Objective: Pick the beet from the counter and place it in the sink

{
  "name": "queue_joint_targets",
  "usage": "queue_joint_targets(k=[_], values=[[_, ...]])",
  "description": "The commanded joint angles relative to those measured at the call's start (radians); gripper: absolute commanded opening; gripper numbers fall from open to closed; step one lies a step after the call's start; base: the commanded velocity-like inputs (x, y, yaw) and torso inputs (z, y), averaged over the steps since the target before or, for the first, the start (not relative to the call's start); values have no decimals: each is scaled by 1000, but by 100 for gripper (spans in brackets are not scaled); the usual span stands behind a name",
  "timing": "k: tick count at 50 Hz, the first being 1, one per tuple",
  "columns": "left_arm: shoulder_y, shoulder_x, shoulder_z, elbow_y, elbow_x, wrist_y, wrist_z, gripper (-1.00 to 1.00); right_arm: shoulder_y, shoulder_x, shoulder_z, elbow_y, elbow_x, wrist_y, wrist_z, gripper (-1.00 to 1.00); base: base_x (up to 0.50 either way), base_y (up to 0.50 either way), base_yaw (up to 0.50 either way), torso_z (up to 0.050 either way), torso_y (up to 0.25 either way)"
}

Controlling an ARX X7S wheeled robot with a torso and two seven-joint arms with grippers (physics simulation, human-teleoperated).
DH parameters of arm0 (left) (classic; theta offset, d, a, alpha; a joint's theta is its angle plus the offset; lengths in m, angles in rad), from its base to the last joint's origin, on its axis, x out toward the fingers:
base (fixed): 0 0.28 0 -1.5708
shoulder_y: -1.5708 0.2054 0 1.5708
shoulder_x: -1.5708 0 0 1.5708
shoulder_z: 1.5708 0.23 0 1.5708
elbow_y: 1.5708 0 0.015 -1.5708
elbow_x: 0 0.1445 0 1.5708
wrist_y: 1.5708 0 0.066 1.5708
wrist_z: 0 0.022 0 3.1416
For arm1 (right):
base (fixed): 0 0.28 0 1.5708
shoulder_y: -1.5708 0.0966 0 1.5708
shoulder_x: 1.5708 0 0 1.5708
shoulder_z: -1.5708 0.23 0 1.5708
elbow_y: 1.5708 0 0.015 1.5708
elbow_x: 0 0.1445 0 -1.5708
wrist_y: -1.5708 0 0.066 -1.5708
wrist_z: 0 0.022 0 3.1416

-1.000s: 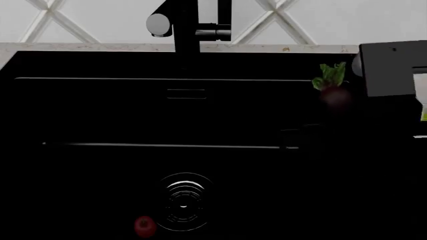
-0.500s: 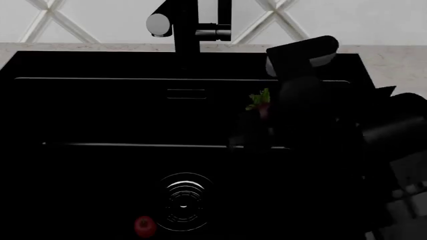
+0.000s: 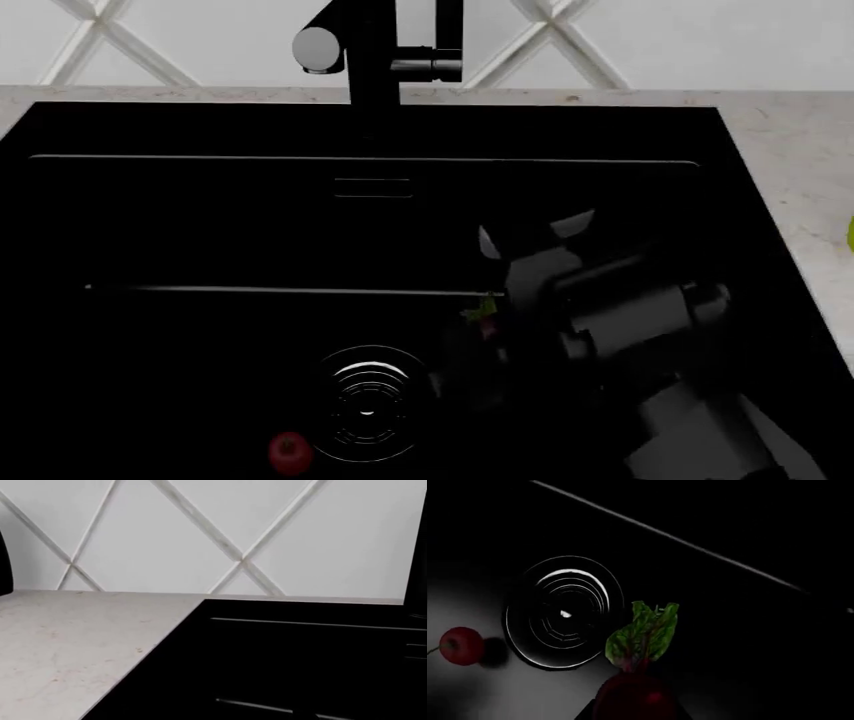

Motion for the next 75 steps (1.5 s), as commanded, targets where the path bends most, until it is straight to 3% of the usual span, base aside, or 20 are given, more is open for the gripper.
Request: queue_joint_targets(k=[1, 20, 21, 51, 75], values=[[3, -1, 1, -6, -5, 8, 0, 100, -38, -55, -61, 121, -49, -57, -89, -100, 0, 0, 0, 0, 0], [2, -7, 1, -1, -16, 7, -2, 100, -21, -55, -45, 132, -44, -46, -59, -100, 0, 0, 0, 0, 0], [2, -7, 2, -4, -15, 10, -1, 100, -17, -57, -58, 134, -55, -53, -65, 100, 0, 0, 0, 0, 0], [2, -13, 11, 5, -22, 3, -12, 100, 5, 22, 37, -42, 21, -7, 29, 100, 0, 0, 0, 0, 0], [-9, -21, 22, 7, -30, -3, -13, 100, -69, 228, 268, -592, 235, 135, 309, 100, 0, 0, 0, 0, 0]])
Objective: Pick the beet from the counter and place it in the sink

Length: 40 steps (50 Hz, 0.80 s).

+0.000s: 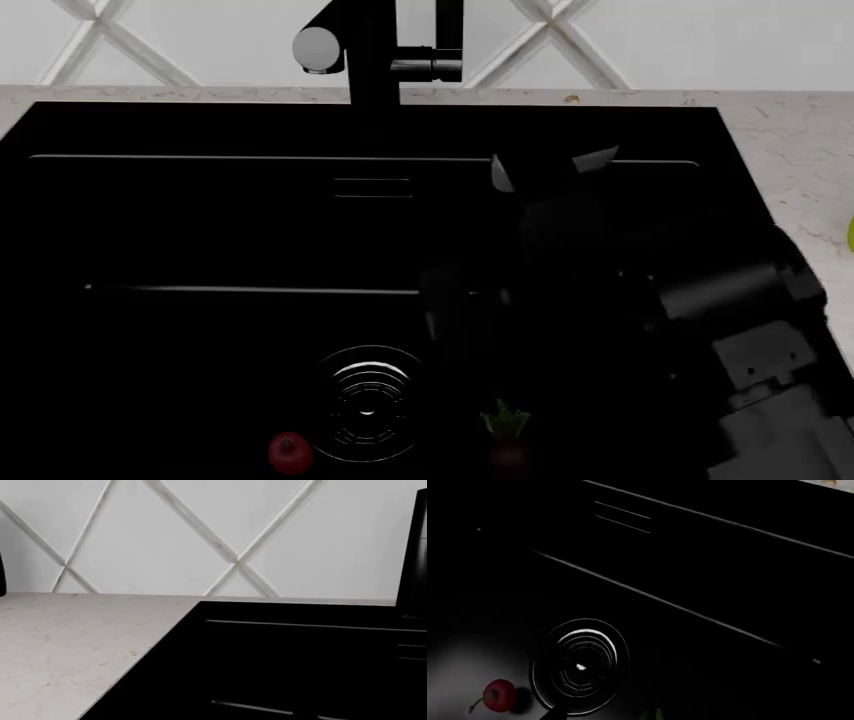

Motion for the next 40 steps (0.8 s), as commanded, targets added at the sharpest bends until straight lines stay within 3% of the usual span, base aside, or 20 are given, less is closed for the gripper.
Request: queue_joint_targets(k=[1, 21, 32, 40], values=[[-4, -4, 4, 2, -4, -2, 0, 100, -56, 103, 117, -279, 113, 67, 143, 100, 0, 0, 0, 0, 0], [6, -12, 7, 14, -10, -4, -4, 100, -254, 307, 454, -823, 516, 201, 560, 100, 0, 0, 0, 0, 0], [16, -17, 7, 30, -14, -10, -8, 100, -455, 464, 671, -1095, 799, 132, 769, 100, 0, 0, 0, 0, 0], [18, -17, 8, 26, -14, -4, -11, 100, -659, 555, 874, -1261, 879, 45, 771, 100, 0, 0, 0, 0, 0]])
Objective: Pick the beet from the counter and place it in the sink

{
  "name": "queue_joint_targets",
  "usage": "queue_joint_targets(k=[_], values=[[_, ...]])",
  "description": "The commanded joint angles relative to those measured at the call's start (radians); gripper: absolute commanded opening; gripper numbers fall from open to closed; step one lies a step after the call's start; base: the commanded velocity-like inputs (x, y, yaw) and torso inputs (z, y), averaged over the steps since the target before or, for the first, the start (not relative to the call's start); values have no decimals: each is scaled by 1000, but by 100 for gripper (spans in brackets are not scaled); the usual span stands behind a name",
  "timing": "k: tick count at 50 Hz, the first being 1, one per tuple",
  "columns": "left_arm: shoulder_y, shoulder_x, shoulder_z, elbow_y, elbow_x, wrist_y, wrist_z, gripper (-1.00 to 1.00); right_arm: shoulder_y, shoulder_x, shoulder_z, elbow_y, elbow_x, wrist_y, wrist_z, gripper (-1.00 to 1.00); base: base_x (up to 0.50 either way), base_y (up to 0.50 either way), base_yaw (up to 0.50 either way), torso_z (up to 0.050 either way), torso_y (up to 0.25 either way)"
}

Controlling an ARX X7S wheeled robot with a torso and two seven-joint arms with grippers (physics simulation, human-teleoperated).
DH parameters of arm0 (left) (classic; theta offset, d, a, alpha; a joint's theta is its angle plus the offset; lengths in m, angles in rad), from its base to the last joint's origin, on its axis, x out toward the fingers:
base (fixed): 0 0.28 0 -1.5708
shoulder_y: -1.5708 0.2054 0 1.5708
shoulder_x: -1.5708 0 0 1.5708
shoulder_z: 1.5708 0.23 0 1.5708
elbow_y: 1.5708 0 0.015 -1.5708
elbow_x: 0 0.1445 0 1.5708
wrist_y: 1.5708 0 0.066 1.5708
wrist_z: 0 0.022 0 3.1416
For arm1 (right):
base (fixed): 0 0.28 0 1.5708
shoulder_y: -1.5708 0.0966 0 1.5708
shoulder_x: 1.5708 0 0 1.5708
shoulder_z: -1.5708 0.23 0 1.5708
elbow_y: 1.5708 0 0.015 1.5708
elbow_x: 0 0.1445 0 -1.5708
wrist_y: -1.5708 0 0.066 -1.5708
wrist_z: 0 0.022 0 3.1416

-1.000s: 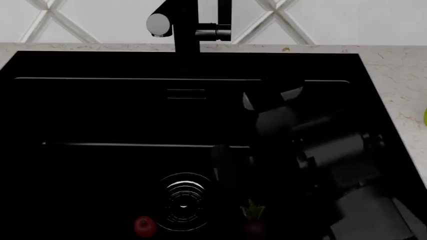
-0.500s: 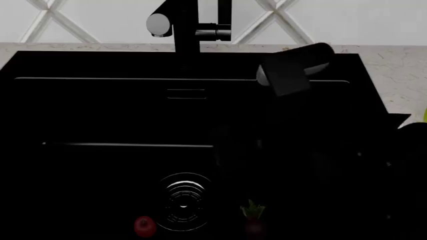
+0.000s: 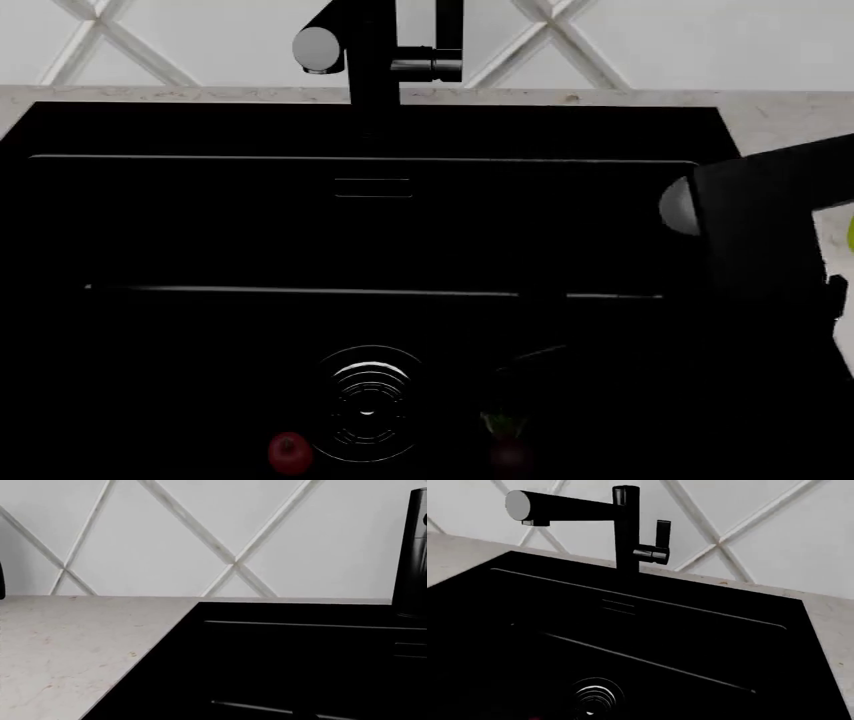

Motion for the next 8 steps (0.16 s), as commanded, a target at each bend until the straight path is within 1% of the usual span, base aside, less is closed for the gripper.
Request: queue_joint_targets(k=[1, 8], values=[[7, -2, 0, 5, -2, 2, -4, 100, -267, 135, 285, -266, 160, -86, 69, 100, 0, 0, 0, 0, 0], [7, -4, 3, 9, -3, -2, -7, 100, -443, 161, 482, -358, 188, -118, 32, 100, 0, 0, 0, 0, 0]])
